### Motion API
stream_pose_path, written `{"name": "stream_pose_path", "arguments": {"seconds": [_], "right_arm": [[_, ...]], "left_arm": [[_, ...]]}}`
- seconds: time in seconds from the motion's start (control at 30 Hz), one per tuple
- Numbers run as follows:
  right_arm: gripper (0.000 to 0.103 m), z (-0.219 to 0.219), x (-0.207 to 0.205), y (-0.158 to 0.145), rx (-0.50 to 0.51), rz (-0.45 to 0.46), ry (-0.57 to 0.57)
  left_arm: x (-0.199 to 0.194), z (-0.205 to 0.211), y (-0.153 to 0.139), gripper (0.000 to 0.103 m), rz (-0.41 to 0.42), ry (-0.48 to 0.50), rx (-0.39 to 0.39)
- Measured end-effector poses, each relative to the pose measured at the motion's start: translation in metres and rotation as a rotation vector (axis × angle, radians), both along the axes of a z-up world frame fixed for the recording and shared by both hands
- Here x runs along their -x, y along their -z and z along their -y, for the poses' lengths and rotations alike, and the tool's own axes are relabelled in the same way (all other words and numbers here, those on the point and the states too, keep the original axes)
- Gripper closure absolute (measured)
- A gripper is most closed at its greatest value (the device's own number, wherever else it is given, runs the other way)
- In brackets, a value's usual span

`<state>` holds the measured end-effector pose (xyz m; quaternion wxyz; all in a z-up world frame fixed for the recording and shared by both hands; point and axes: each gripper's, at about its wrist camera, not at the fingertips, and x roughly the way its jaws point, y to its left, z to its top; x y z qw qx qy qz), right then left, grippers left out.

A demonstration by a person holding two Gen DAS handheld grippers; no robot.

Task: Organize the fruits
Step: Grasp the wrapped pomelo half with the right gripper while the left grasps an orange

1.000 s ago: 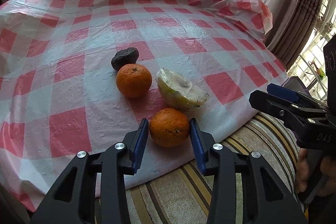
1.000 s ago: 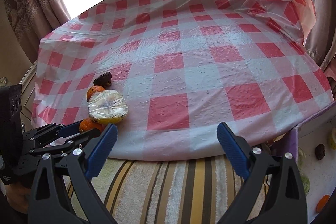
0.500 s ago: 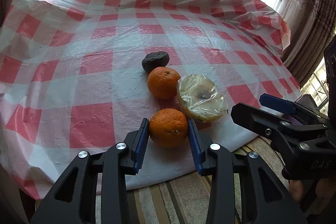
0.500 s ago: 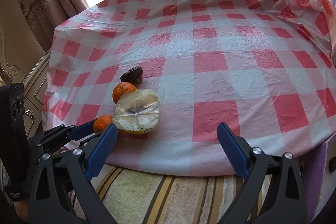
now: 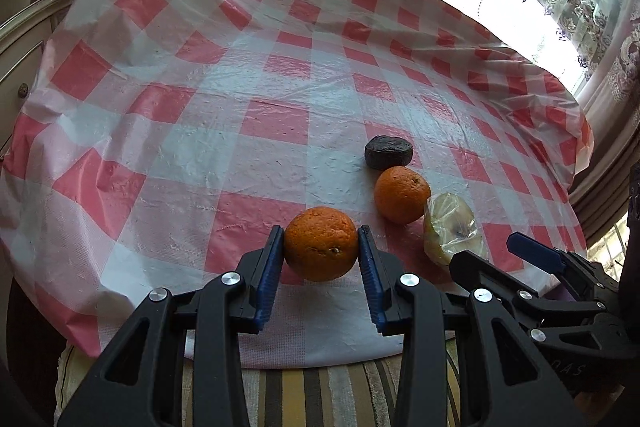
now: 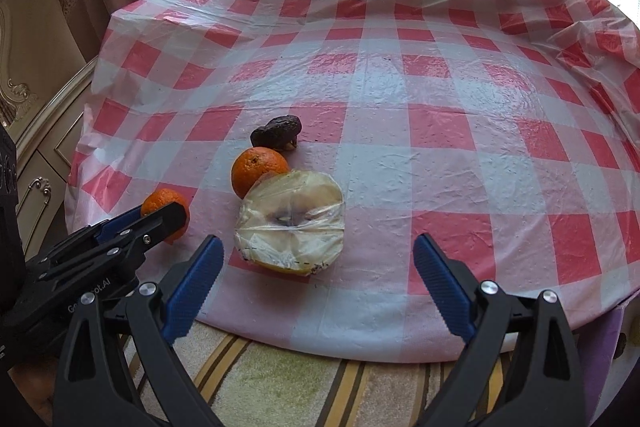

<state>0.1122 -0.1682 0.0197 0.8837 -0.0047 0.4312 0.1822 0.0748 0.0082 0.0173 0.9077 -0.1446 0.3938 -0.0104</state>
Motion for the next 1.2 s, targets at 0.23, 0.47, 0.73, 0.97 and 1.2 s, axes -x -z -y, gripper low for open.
{"name": "stream_pose_path", "arguments": {"seconds": [0.23,0.47,0.73,0.97,1.2], "right_arm": [[0.007,-0.018,-0.005,0.003,0.048,0.004,-0.018],[0.009,-0.027,-0.012,0.006,0.069,0.004,-0.018],[0.034,-0.036,-0.013,0.010,0.105,0.001,-0.047],[0.042,-0.036,-0.011,0.011,0.103,0.008,-0.045],[0.042,-0.031,-0.005,0.007,0.089,0.031,-0.035]], "left_arm": [[0.001,-0.016,0.002,0.068,0.003,-0.068,0.045],[0.001,-0.022,0.004,0.068,0.001,-0.093,0.060],[0.001,-0.021,0.004,0.068,0.003,-0.088,0.056],[0.000,-0.018,0.004,0.068,0.006,-0.079,0.045],[0.001,-0.012,0.001,0.068,0.017,-0.067,0.021]]}}
